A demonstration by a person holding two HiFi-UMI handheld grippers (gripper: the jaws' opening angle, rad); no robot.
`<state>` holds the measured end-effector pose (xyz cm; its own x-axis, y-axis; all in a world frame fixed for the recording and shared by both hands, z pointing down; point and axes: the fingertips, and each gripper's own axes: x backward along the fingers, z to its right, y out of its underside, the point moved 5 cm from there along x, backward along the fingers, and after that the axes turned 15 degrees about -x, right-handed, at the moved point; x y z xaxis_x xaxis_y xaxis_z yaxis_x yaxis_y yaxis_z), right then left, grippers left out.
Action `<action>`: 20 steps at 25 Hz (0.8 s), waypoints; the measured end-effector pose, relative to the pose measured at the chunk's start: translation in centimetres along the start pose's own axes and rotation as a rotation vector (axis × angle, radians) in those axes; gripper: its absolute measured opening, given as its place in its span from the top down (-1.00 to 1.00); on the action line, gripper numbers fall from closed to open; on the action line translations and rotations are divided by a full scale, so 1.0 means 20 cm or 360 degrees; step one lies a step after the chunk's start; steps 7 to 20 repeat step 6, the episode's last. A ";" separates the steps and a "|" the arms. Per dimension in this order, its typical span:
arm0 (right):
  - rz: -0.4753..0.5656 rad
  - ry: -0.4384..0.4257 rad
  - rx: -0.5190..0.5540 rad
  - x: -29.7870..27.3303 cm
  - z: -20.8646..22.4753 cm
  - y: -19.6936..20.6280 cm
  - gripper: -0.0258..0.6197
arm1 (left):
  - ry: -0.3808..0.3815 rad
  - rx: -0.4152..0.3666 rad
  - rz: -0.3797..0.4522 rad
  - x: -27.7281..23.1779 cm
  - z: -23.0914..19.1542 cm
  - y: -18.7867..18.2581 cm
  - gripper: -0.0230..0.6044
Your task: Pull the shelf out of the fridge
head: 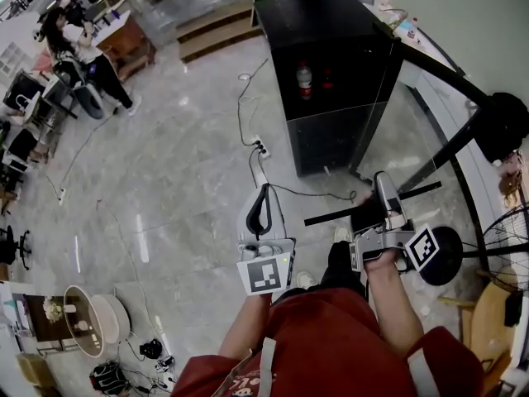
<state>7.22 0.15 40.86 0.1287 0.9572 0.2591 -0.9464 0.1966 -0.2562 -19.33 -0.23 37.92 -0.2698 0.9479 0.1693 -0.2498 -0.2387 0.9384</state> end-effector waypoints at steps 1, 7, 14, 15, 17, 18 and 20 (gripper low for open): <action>-0.0002 -0.0003 0.0002 0.00 0.00 0.00 0.84 | -0.0001 0.0003 0.0004 0.00 0.00 0.00 0.92; -0.0009 -0.0013 0.0007 0.01 -0.01 0.01 0.84 | -0.0003 0.0002 0.0044 0.01 0.00 -0.01 0.92; -0.0009 -0.0013 0.0007 0.01 -0.01 0.01 0.84 | -0.0003 0.0002 0.0044 0.01 0.00 -0.01 0.92; -0.0009 -0.0013 0.0007 0.01 -0.01 0.01 0.84 | -0.0003 0.0002 0.0044 0.01 0.00 -0.01 0.92; -0.0009 -0.0013 0.0007 0.01 -0.01 0.01 0.84 | -0.0003 0.0002 0.0044 0.01 0.00 -0.01 0.92; -0.0009 -0.0013 0.0007 0.01 -0.01 0.01 0.84 | -0.0003 0.0002 0.0044 0.01 0.00 -0.01 0.92; -0.0009 -0.0013 0.0007 0.01 -0.01 0.01 0.84 | -0.0003 0.0002 0.0044 0.01 0.00 -0.01 0.92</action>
